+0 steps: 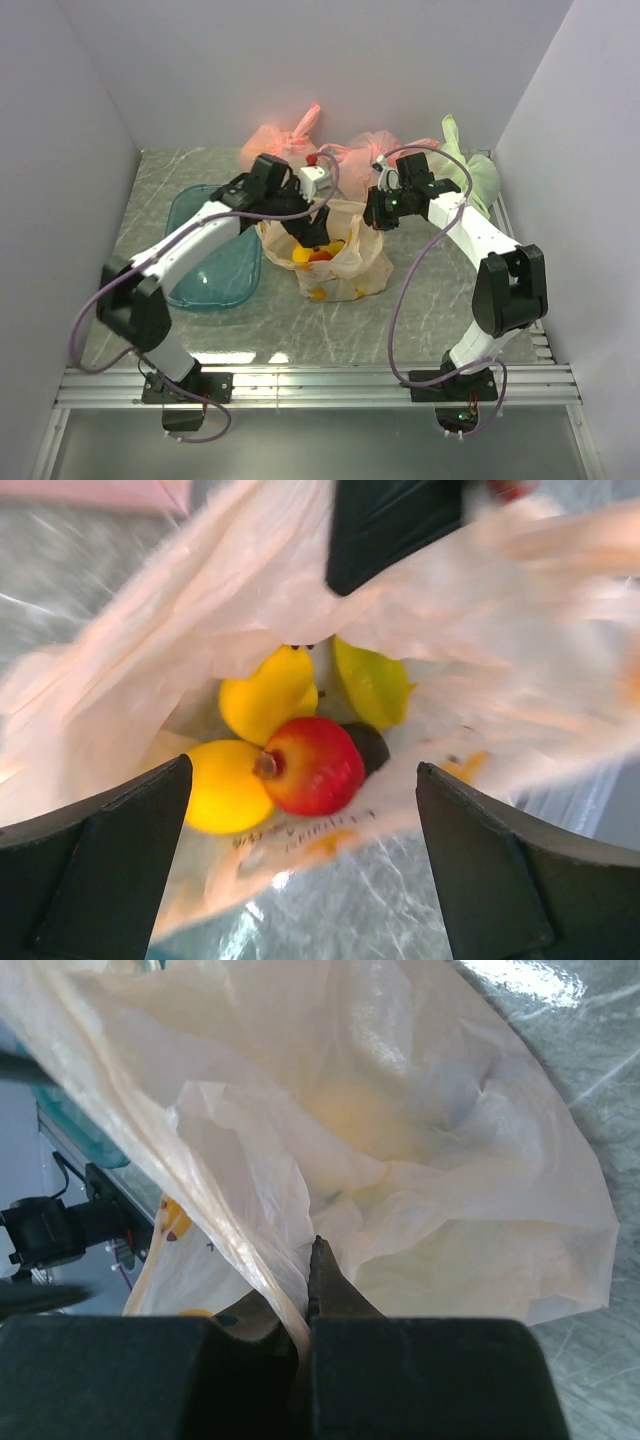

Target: Place the fake fruits into the plastic bag and tie a complex knot

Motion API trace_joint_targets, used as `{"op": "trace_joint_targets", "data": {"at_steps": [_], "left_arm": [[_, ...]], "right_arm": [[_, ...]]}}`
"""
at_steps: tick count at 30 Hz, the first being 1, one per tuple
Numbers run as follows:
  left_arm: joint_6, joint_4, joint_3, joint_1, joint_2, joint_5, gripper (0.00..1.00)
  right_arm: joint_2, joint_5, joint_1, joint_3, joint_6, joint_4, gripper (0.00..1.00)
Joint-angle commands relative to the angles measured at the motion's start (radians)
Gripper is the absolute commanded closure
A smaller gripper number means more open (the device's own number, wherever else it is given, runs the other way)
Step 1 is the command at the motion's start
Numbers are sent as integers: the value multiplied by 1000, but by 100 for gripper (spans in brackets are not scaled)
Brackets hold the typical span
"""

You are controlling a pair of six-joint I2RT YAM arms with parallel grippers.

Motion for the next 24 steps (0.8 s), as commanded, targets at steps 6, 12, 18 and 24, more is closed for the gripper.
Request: {"op": "trace_joint_targets", "data": {"at_steps": [6,12,18,24], "left_arm": [[-133,-68,-46,257,-258,-55,10],[-104,-204,-172,333,-271,-197,15],[-134,-215,-325,308,-251,-222,20],[-168,-109,-384,265,-165,-340,23]], "right_arm": [[3,-37,-11,57,-18,-3,100],[8,-35,-9,67,-29,-18,100],[12,-28,-9,62,-21,-9,100],[20,-29,-9,64,-18,-10,100]]}}
